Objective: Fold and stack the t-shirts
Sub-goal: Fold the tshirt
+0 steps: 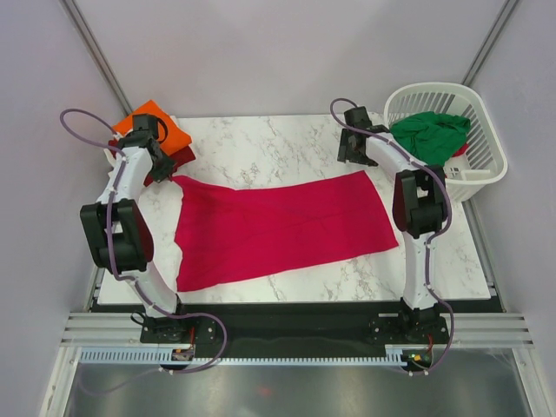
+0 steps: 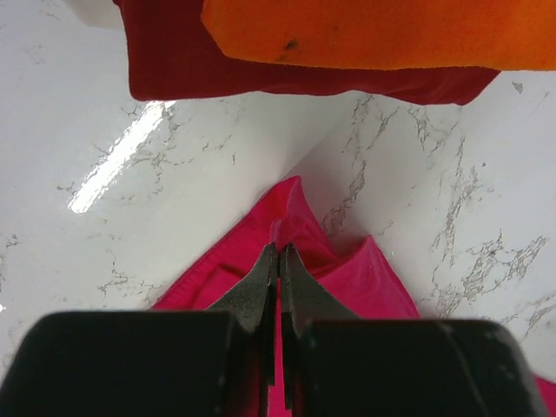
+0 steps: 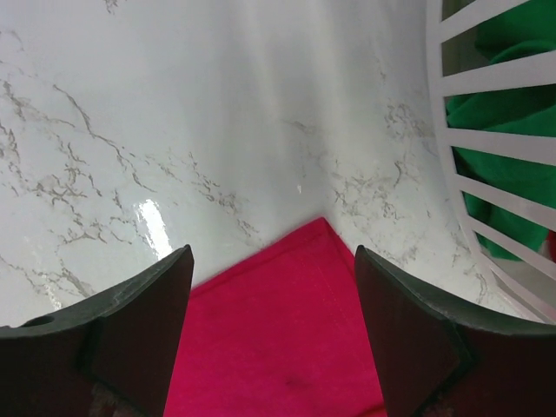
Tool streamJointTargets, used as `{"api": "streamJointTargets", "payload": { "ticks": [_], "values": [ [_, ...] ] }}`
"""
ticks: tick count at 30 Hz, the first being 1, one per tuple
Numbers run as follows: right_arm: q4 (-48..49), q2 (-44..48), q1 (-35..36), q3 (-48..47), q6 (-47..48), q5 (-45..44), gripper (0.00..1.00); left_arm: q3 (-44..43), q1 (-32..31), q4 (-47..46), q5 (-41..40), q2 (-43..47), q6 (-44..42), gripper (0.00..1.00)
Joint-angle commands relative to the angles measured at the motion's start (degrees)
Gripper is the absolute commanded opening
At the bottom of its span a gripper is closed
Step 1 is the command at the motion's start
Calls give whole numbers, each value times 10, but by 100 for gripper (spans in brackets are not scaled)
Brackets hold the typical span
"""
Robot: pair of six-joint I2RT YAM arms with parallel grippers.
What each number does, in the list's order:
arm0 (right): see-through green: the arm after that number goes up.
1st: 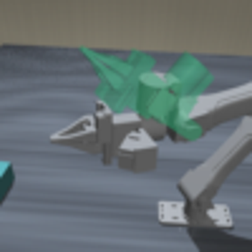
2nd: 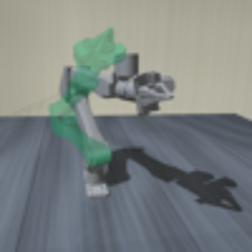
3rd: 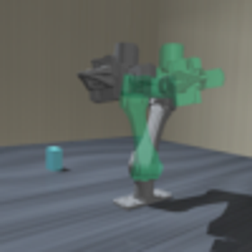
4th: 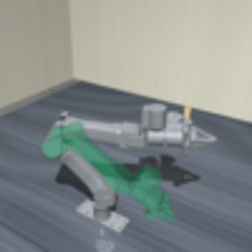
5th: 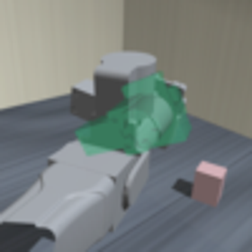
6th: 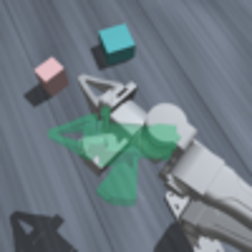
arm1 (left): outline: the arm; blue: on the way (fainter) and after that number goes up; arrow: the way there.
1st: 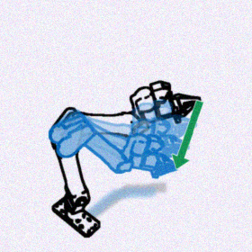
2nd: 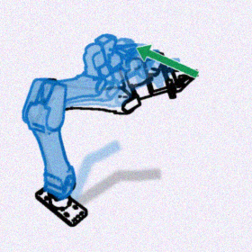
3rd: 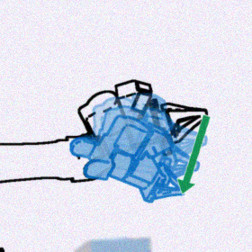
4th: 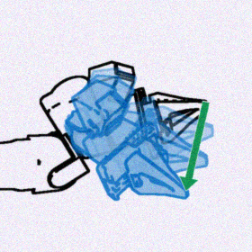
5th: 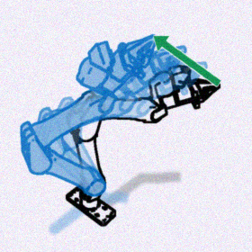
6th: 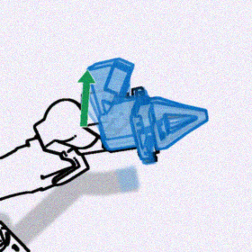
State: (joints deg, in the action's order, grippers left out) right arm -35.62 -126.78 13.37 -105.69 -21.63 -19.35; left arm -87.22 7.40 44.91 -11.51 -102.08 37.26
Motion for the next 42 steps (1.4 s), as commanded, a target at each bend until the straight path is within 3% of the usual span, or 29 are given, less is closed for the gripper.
{"api": "streamJointTargets", "payload": {
  "ticks": [1, 9, 14, 16, 23, 25, 28, 31, 42],
  "values": [
    [-3, -22, 3, -26, 4, -8, 82, -23, 2, -2, 4, -10, -10, 2],
    [1, -50, 2, -21, -1, -24, 77, -23, 0, -3, 7, -22, -10, 2],
    [23, -51, -7, 8, -11, -24, 62, -23, -2, -3, 6, -27, -10, 2],
    [30, -51, -18, 24, -18, -9, 50, -23, -1, -2, 5, -29, -11, 2],
    [80, 17, -36, 141, -45, 22, 47, -24, -4, -3, 3, -36, -9, 2],
    [85, 23, -37, 160, -44, 23, 40, -25, -4, -3, 3, -39, -9, 2],
    [90, 22, -37, 169, -45, 22, 17, -26, -8, -4, 2, -43, -9, 2],
    [94, 15, -37, 171, -44, 23, 0, -26, -12, -3, -4, -45, -11, 2],
    [75, 32, -37, 97, -39, 35, 0, -68, -30, 11, 9, -36, -41, 2]
  ]
}}
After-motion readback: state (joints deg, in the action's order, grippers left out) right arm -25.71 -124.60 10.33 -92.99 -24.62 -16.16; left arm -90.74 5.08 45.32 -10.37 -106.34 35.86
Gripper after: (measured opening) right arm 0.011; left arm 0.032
